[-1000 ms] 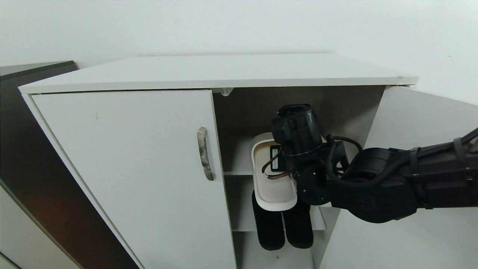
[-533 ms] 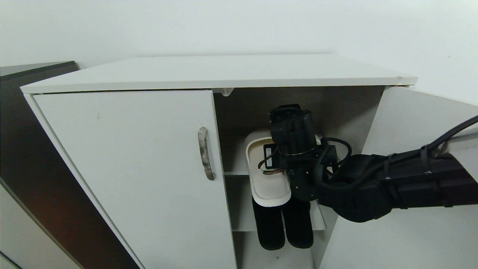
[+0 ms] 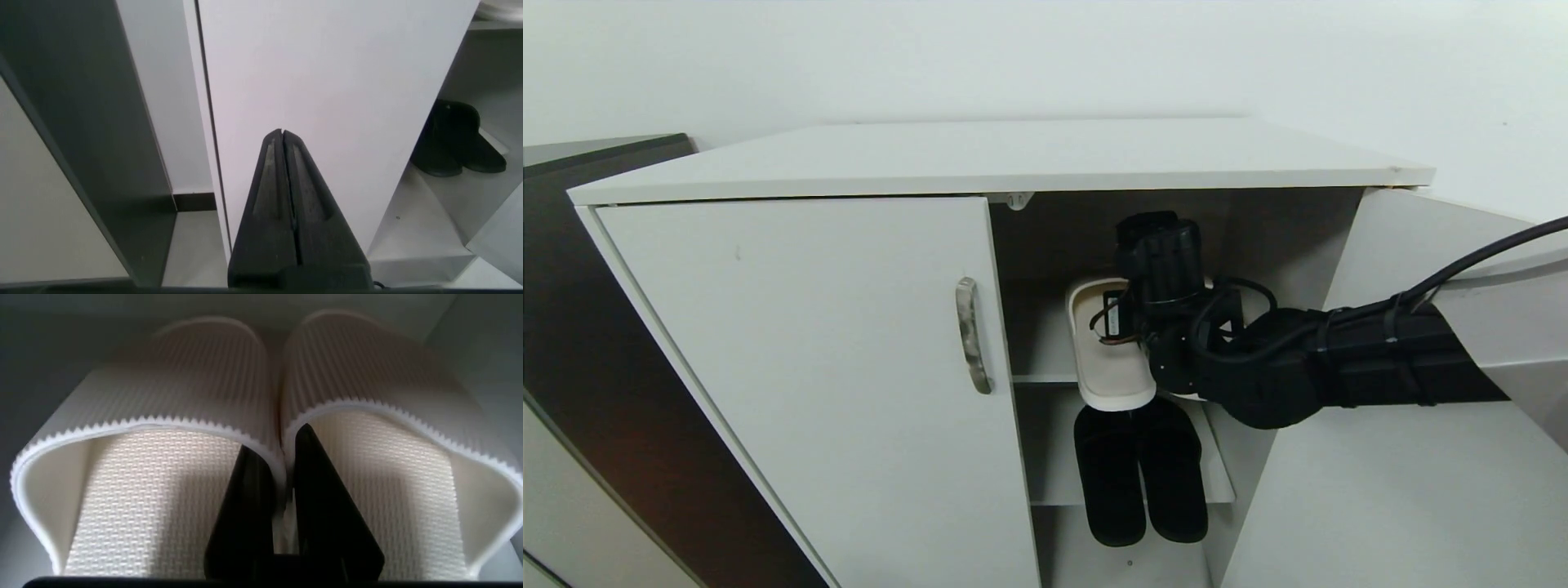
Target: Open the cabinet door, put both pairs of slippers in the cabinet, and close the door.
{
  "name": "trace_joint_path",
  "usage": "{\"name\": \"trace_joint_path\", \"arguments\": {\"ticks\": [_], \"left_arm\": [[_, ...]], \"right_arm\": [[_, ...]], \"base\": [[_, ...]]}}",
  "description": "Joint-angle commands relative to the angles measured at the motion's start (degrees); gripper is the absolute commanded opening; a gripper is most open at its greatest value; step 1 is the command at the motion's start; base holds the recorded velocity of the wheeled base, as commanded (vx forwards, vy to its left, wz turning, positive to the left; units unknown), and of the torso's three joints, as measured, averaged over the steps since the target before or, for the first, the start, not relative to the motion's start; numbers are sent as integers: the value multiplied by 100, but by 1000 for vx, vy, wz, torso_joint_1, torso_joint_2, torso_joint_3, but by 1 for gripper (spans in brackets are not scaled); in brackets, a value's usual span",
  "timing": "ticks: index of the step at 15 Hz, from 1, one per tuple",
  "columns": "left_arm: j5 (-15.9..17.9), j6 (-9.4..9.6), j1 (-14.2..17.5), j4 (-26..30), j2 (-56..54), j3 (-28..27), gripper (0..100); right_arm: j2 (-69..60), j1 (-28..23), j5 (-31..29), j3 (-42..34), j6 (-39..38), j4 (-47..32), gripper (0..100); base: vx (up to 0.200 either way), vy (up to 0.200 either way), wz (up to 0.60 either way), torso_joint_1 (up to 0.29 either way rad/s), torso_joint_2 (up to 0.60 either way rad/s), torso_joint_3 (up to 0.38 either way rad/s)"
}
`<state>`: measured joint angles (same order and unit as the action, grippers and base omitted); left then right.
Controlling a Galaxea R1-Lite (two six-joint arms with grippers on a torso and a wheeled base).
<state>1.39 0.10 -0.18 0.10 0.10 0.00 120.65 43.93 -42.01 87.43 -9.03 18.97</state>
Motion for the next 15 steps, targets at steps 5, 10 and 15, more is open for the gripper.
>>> {"name": "trace_joint_path", "arguments": {"ticks": [5, 10, 15], "left_arm": [[-7, -1, 1, -1, -1, 0, 0], [-7, -1, 1, -1, -1, 0, 0], [-7, -10, 1, -1, -1, 0, 0]], "right_arm": [[380, -96, 0, 477, -37, -201, 0], [521, -131, 0, 635, -37, -209, 100], [424, -96, -44, 494, -37, -209, 100]], "base": [[0, 0, 0, 0, 0, 0], [0, 0, 0, 0, 0, 0], [0, 0, 0, 0, 0, 0]]}}
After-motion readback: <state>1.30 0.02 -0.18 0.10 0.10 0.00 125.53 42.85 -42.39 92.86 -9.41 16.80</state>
